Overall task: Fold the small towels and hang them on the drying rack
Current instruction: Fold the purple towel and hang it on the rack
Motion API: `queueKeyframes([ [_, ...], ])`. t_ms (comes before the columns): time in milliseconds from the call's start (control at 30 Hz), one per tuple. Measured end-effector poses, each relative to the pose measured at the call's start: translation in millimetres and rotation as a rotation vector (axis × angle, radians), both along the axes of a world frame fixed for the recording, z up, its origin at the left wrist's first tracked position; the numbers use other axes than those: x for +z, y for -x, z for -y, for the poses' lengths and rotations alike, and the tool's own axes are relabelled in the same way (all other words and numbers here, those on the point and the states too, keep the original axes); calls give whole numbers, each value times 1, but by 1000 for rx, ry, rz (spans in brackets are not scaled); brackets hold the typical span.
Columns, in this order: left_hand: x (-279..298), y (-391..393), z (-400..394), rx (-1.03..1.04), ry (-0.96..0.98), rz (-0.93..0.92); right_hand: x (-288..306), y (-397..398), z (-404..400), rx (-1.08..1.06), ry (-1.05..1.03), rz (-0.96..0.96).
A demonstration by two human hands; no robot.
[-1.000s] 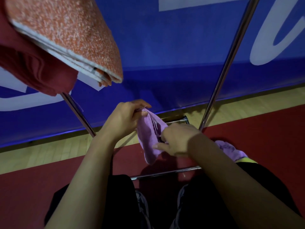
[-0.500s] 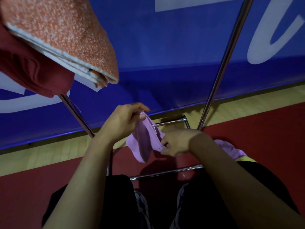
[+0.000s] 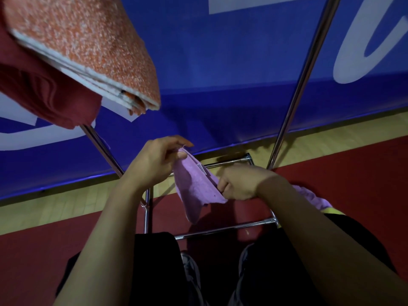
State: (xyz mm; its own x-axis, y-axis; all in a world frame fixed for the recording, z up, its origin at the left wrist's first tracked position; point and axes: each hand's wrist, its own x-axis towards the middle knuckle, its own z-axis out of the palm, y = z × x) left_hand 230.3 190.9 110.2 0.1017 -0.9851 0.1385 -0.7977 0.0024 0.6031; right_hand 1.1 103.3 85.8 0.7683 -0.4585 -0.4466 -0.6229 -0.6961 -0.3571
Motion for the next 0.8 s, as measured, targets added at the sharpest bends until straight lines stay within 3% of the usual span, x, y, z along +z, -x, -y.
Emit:
queueKeyframes([
  [333,2,-24,-6,50,45,24,1,3,5,-111,391,212],
  [500,2,-41,-9,79,89,27,11,14,7,-103,354,385],
  [800,3,-41,-12,80,93,-94,15,20,9,-89,306,455],
])
